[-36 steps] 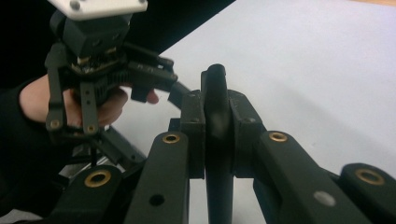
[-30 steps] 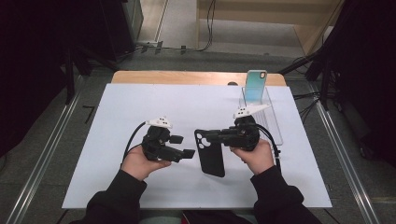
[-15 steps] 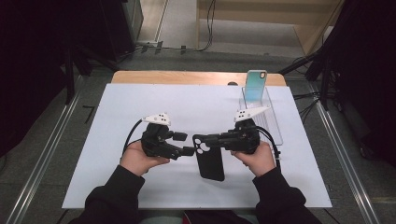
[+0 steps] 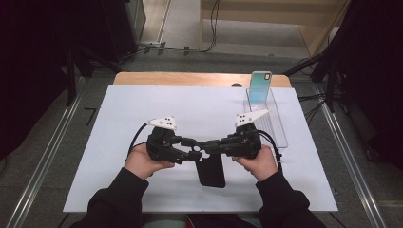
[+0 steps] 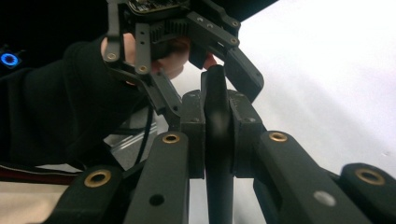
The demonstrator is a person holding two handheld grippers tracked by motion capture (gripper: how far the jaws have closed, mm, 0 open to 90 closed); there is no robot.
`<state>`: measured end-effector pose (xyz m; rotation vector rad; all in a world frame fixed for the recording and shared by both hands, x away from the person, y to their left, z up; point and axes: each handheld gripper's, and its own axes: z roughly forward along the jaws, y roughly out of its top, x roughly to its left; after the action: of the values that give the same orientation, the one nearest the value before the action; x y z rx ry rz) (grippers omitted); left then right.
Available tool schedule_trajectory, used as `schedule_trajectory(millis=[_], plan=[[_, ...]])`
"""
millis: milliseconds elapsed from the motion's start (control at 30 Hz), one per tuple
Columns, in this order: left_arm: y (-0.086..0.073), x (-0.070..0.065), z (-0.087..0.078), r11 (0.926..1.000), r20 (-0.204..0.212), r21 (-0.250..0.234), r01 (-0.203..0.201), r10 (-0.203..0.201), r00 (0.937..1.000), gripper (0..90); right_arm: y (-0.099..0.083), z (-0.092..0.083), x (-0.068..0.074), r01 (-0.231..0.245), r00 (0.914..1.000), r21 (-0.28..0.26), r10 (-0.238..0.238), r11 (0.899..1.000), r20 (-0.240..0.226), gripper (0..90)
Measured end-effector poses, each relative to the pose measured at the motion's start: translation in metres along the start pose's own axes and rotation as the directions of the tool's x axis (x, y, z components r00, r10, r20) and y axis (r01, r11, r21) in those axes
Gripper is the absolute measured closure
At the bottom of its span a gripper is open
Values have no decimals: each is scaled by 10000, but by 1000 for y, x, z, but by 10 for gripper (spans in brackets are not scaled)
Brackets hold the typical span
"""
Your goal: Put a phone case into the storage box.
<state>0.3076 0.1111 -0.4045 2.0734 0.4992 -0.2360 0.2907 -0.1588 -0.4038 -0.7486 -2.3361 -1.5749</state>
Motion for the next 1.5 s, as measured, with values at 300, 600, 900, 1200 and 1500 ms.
schedule_trajectory(millis=[300, 600, 900, 1200, 1500], plan=[[-1, -1, 0, 9994, 648, -82, -344, 348, 9973, 593, 0, 3, 2, 202, 9990, -84, -205, 9998, -404, 769], [2, -1, -3, 9989, 1024, 193, -433, 411, 9939, 732, 0, 3, 0, 234, 9981, -139, -241, 9996, -561, 760], [6, -2, -4, 9991, 1333, 403, -155, 100, 9910, 769, 2, 0, 0, -25, 9988, -255, 12, 9997, -494, 683], [5, 3, -14, 9990, 646, 365, 259, -282, 9975, 769, 3, -6, 2, -311, 9975, -551, 345, 9980, 623, 396], [5, 8, -20, 9967, -361, 343, 739, -727, 9967, 766, -1, -7, -5, -409, 9860, -746, 523, 9964, 1585, 304]])
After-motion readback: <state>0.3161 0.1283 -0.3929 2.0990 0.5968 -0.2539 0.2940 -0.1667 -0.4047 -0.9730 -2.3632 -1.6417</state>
